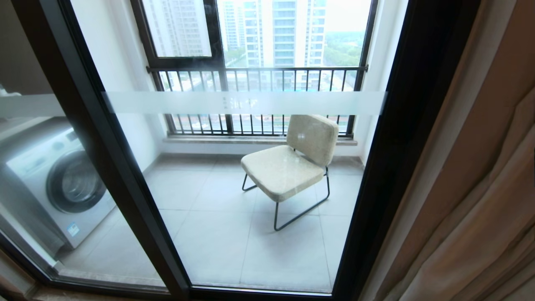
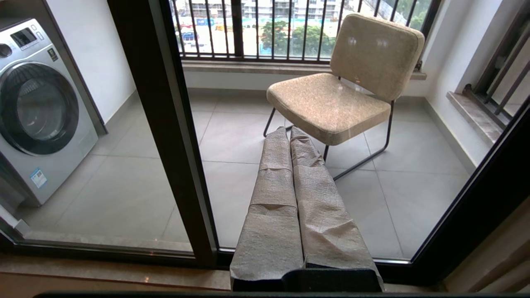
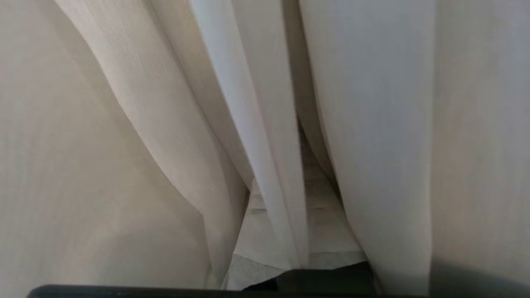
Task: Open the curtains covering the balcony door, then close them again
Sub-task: Pull the inner curtains open on both sides
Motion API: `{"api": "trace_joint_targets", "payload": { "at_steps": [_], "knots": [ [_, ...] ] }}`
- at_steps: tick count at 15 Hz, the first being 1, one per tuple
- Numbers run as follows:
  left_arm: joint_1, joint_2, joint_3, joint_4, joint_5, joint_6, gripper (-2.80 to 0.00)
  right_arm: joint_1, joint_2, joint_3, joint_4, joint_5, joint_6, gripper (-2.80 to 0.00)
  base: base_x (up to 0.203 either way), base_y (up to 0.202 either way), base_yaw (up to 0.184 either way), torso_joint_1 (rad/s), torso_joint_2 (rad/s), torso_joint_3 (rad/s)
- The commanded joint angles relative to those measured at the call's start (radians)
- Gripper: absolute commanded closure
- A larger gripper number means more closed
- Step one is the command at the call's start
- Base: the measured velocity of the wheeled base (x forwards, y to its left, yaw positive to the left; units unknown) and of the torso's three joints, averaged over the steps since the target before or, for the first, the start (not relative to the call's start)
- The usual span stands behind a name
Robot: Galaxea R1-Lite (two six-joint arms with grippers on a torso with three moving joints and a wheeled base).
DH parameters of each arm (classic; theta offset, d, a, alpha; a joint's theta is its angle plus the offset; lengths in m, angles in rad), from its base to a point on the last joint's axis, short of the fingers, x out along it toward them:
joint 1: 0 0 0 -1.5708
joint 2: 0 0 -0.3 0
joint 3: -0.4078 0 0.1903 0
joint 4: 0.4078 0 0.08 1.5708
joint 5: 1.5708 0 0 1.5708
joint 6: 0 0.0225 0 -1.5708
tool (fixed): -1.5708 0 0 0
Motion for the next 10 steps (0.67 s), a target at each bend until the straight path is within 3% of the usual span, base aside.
{"api": "trace_joint_targets", "payload": {
  "at_steps": [1, 4, 10],
  "knots": [
    [0.0, 0.0, 0.0, 0.0, 0.001, -0.001, 0.0, -0.084, 0.047, -0.007, -0.003, 0.019, 0.0, 0.0, 0.0, 0.0, 0.0, 0.0, 0.0, 0.0],
    [0.0, 0.0, 0.0, 0.0, 0.0, -0.001, 0.0, -0.15, 0.063, -0.017, -0.006, 0.059, 0.0, 0.0, 0.0, 0.0, 0.0, 0.0, 0.0, 0.0],
    [0.0, 0.0, 0.0, 0.0, 0.001, -0.001, 0.0, -0.157, 0.01, 0.007, -0.006, 0.121, -0.003, 0.0, 0.0, 0.0, 0.0, 0.0, 0.0, 0.0]
  ]
}}
